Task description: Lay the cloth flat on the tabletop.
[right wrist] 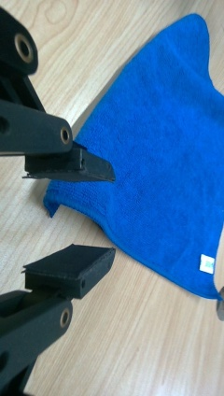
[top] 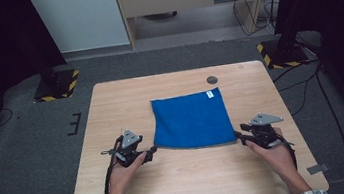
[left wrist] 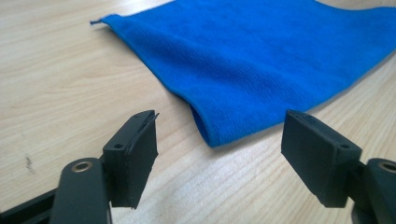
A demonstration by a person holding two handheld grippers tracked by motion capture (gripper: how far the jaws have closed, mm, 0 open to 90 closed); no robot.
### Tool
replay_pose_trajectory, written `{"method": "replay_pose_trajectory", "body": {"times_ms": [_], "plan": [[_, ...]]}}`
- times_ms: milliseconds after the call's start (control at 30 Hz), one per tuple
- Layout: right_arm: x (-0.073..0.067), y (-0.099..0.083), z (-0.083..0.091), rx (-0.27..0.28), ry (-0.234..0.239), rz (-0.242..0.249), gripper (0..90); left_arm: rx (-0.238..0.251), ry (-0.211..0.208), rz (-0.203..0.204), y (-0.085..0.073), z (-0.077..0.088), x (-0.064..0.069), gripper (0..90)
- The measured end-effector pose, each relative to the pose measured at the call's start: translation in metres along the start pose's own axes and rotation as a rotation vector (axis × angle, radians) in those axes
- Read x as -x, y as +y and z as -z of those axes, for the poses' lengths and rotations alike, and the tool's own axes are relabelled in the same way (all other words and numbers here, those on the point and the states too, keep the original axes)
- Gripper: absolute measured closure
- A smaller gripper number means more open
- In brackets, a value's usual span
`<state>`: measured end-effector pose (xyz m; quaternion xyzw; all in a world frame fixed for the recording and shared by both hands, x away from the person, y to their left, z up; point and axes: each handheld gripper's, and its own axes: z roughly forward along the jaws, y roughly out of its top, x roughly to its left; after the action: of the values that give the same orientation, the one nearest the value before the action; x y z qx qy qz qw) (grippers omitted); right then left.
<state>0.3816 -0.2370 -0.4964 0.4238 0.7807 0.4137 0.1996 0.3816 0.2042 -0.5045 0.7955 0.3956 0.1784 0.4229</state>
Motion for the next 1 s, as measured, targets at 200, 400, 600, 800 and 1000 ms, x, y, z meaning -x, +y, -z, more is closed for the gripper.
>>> {"method": "replay_pose_trajectory", "body": {"times_ms": [200, 400, 600, 800, 1000], "plan": [[0.002, -0.004, -0.002, -0.019, 0.021, -0.018, 50.3, -0.022, -0.007, -0.025, -0.003, -0.005, 0.0, 20.5], [0.004, -0.005, -0.003, -0.033, 0.027, -0.02, 51.3, -0.037, 0.011, -0.052, -0.004, -0.011, 0.004, 20.4], [-0.001, -0.008, -0.01, -0.089, 0.05, 0.016, 52.6, -0.089, -0.016, -0.053, -0.007, -0.017, 0.006, 21.4], [-0.005, -0.008, -0.013, -0.108, 0.058, 0.036, 54.2, -0.107, -0.023, -0.068, -0.008, -0.021, 0.008, 21.9], [-0.004, -0.01, -0.014, -0.127, 0.063, 0.035, 56.0, -0.12, -0.029, -0.062, -0.01, -0.025, 0.007, 23.9]]}}
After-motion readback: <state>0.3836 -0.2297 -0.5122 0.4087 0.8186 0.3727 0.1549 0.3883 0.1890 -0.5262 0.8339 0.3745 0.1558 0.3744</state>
